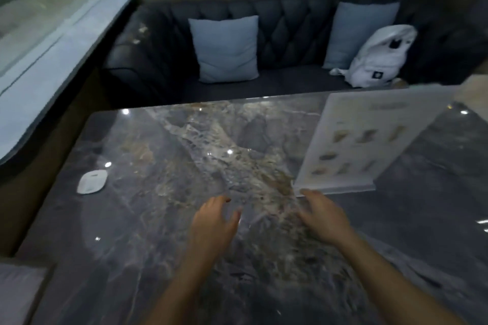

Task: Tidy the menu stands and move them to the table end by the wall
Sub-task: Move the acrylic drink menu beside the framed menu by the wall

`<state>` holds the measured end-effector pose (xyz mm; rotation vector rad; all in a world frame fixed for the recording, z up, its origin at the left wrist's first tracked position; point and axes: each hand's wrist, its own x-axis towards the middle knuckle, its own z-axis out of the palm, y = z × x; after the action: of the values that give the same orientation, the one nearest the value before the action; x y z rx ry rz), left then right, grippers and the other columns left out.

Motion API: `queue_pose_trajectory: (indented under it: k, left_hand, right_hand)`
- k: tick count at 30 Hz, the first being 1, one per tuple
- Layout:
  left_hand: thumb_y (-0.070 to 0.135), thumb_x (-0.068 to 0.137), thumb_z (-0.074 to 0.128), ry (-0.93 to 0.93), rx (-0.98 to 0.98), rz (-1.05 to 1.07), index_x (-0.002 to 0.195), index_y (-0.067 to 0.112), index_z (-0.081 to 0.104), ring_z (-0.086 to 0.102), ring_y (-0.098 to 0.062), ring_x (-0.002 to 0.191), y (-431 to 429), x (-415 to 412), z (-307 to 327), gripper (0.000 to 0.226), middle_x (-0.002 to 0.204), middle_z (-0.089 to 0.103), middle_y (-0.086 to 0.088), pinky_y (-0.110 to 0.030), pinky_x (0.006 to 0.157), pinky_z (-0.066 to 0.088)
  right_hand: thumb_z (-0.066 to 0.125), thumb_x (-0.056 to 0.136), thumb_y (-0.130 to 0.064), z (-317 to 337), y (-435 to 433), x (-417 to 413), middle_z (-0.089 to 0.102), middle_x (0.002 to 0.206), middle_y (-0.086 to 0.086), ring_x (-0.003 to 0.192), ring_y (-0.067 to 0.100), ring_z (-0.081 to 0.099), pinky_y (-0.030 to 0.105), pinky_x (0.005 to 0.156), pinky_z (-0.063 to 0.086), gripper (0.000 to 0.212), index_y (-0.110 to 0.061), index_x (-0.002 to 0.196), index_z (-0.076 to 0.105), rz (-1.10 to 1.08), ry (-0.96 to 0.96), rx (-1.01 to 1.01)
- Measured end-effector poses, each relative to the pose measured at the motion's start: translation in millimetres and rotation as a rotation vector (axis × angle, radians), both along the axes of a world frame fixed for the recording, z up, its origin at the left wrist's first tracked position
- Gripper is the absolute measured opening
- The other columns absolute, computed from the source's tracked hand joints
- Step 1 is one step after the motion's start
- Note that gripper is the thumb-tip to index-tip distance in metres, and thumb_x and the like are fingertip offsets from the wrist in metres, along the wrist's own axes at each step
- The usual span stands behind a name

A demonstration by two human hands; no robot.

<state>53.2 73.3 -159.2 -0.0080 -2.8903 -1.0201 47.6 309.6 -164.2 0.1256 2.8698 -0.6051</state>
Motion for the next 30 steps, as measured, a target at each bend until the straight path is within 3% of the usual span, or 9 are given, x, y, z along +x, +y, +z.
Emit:
queue_pose_trajectory:
  k: [4, 10, 14, 17, 21, 26, 30]
  left_hand:
    - [0.032, 0.083, 0.061, -0.062, 0.004, -0.089, 0.105, 0.011, 0.061, 0.060, -0.029, 0.102, 44, -15, -1, 0.030, 0.108, 0.067, -0.013, -0.038, 0.086, 0.046]
    - [0.036, 0.084, 0.060, -0.109, 0.047, -0.129, 0.106, 0.013, 0.061, 0.061, -0.028, 0.101, 92, -35, -4, 0.032, 0.108, 0.067, -0.012, -0.041, 0.086, 0.050]
    - [0.041, 0.083, 0.059, -0.105, 0.094, -0.132, 0.105, 0.014, 0.058, 0.061, -0.026, 0.099, 115, -47, 0, 0.035, 0.106, 0.066, -0.011, -0.042, 0.084, 0.050]
    - [0.043, 0.084, 0.057, -0.088, 0.111, -0.117, 0.117, 0.016, 0.052, 0.059, -0.024, 0.101, 130, -54, 7, 0.042, 0.112, 0.064, -0.010, -0.038, 0.085, 0.050]
    - [0.042, 0.087, 0.052, -0.075, 0.187, -0.109, 0.124, 0.021, 0.044, 0.058, -0.022, 0.099, 149, -63, 21, 0.044, 0.117, 0.060, -0.005, -0.043, 0.083, 0.051]
    - [0.031, 0.092, 0.047, -0.069, 0.170, -0.128, 0.116, 0.020, 0.049, 0.058, -0.026, 0.099, 158, -68, 26, 0.027, 0.114, 0.062, -0.005, -0.046, 0.080, 0.051]
    - [0.019, 0.092, 0.046, -0.040, 0.183, -0.146, 0.110, 0.021, 0.058, 0.058, -0.022, 0.093, 157, -71, 24, 0.022, 0.108, 0.066, -0.005, -0.034, 0.073, 0.046]
  right_hand:
    - [0.054, 0.087, -0.040, 1, 58, 9, 0.041, 0.144, 0.010, 0.128, 0.026, 0.042, 0.038, 0.101, 0.039, 0.059, -0.014, 0.136, 0.037, -0.143, -0.033, -0.082]
    - [0.059, 0.085, -0.026, -1, 127, 7, 0.051, 0.134, 0.018, 0.120, 0.032, 0.049, 0.040, 0.097, 0.041, 0.049, -0.006, 0.128, 0.046, -0.334, 0.020, -0.183]
    - [0.062, 0.083, -0.018, -2, 159, -8, 0.060, 0.120, 0.026, 0.108, 0.036, 0.057, 0.030, 0.082, 0.040, 0.037, 0.002, 0.115, 0.056, -0.460, 0.132, -0.252]
    - [0.063, 0.084, -0.022, -1, 176, -26, 0.054, 0.125, 0.029, 0.114, 0.039, 0.052, 0.042, 0.094, 0.041, 0.049, 0.004, 0.123, 0.047, -0.579, 0.179, -0.367]
    - [0.060, 0.085, -0.032, 0, 180, -43, 0.053, 0.123, 0.019, 0.111, 0.035, 0.053, 0.044, 0.092, 0.044, 0.055, -0.002, 0.127, 0.042, -0.664, 0.289, -0.587]
    - [0.058, 0.084, -0.035, -5, 176, -48, 0.061, 0.087, 0.002, 0.085, 0.022, 0.060, 0.025, 0.067, 0.044, 0.016, -0.021, 0.086, 0.051, -0.587, 0.353, -0.736]
    - [0.057, 0.086, -0.033, -2, 173, -48, 0.060, 0.080, 0.007, 0.077, 0.024, 0.058, 0.041, 0.070, 0.051, 0.018, -0.025, 0.072, 0.048, -0.566, 0.370, -0.743]
